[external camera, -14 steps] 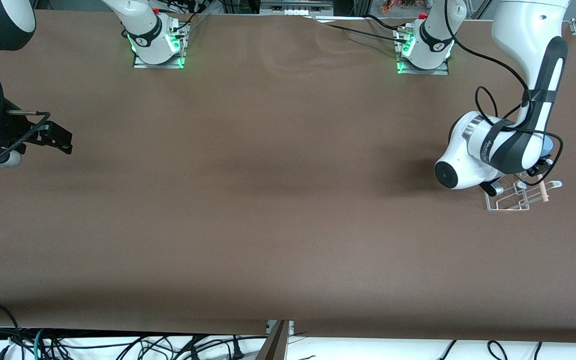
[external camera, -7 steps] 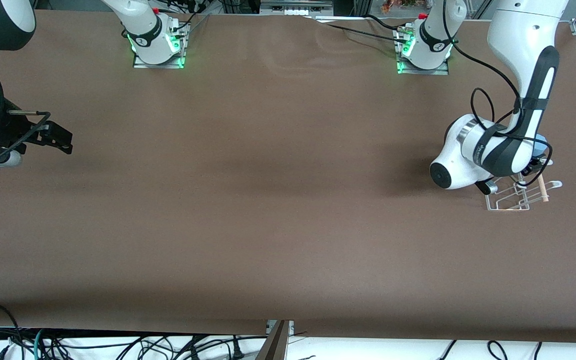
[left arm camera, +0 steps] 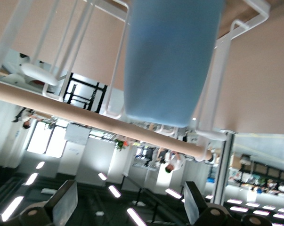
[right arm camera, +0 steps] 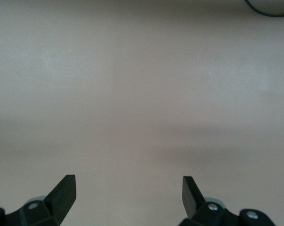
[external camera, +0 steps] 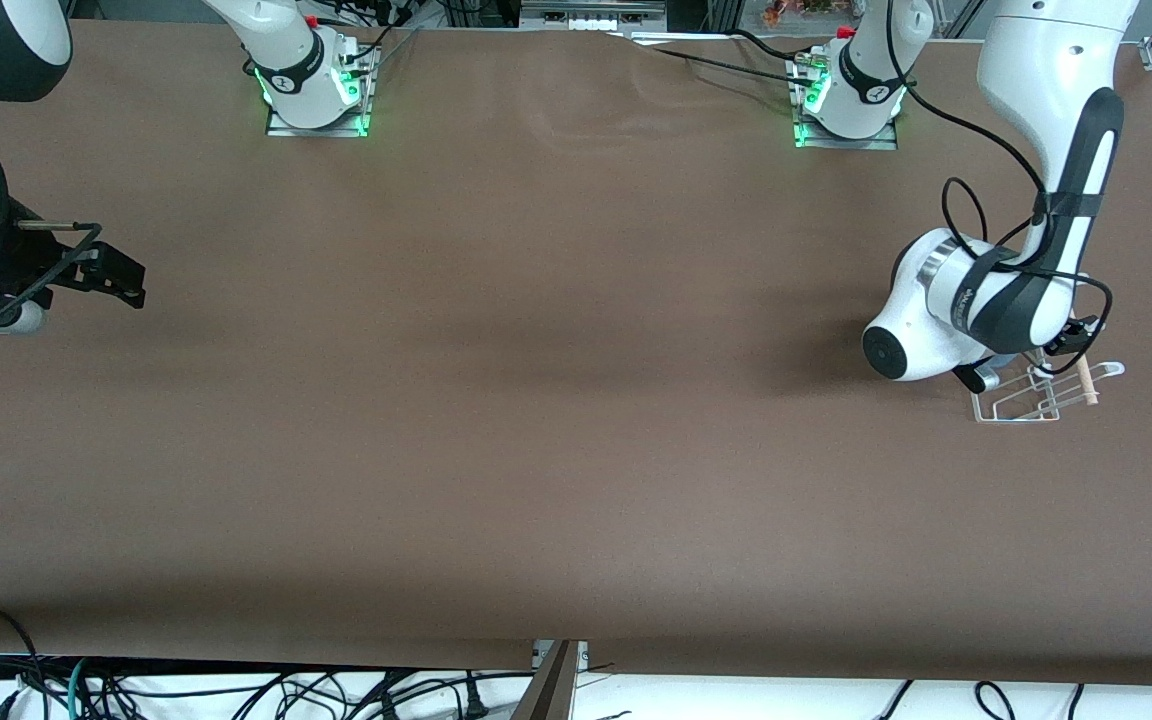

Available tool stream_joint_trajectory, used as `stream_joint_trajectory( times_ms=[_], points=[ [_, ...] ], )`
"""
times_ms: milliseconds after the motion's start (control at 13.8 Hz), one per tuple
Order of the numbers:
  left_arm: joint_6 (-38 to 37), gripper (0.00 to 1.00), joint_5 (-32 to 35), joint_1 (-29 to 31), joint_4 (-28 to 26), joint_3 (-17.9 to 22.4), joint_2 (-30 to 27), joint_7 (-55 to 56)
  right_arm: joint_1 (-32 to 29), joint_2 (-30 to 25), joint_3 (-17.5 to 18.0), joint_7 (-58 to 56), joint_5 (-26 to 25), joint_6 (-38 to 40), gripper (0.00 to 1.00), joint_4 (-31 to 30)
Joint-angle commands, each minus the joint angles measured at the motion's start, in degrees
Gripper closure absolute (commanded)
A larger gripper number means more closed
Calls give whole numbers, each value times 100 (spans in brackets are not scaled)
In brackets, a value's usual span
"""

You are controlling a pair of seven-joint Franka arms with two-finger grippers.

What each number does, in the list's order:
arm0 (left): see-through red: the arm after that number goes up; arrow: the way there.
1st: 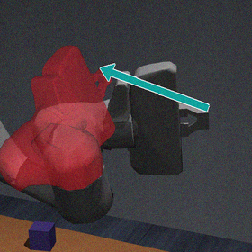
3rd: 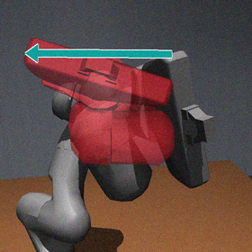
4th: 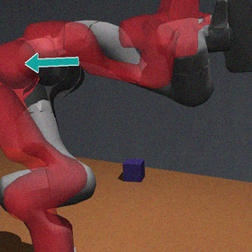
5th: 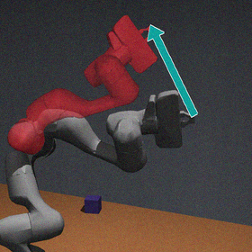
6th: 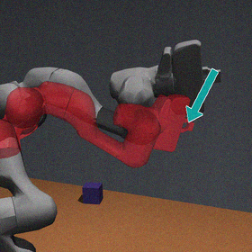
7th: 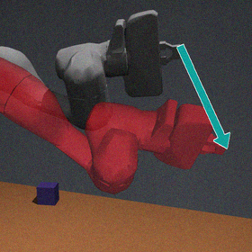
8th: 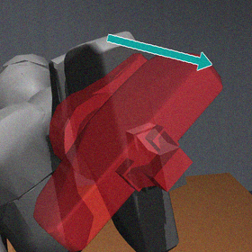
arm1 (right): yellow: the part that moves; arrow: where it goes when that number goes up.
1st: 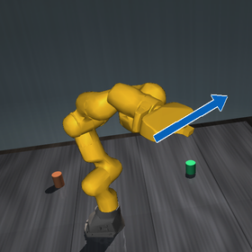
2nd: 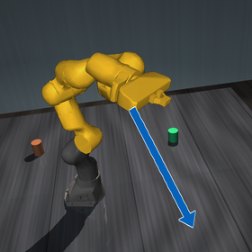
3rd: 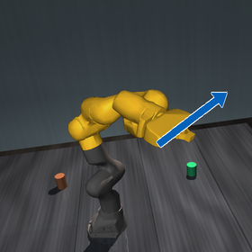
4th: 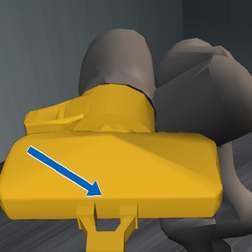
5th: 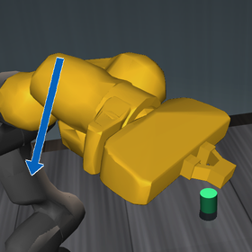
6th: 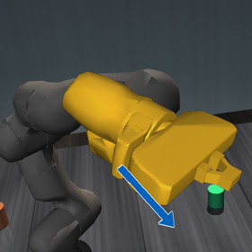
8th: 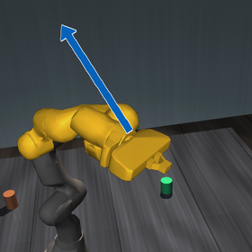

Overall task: Transfer cup to left arm and place on rack
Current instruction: 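Lower the cup onto a rack hook with the left gripper, then open the left gripper and lift it away from the rack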

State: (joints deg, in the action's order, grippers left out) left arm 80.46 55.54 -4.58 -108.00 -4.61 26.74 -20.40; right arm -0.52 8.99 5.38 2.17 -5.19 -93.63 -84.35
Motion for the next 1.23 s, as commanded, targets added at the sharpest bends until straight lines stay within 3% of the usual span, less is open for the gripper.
stream_joint_trajectory(
  times_ms=[0, 434, 651, 867, 1012, 1157],
  points=[
    [-109, 0, -971, 18, 542, -5, -160, 10, -45, -73, 16, -94, 97, -67, 0, -64],
    [-417, 0, -3590, 1, 1789, -5, -310, 1325, -45, -73, 16, -50, 106, -59, 0, -64],
    [-269, 0, -4059, -192, 2422, -67, -310, 2249, -45, -73, 16, -50, 97, -59, 0, -64],
    [-13, 0, -5322, 61, 3144, 12, -433, 2234, -45, -73, 16, -41, 106, -59, 0, -64],
    [608, 0, -5667, 140, 2936, 118, -1036, 2242, -45, -73, 16, -41, 97, -59, 0, -64],
    [1180, 0, -5756, 298, 2112, 109, -1818, 2242, -45, -73, 16, -50, 106, -59, 0, -64]
  ],
)
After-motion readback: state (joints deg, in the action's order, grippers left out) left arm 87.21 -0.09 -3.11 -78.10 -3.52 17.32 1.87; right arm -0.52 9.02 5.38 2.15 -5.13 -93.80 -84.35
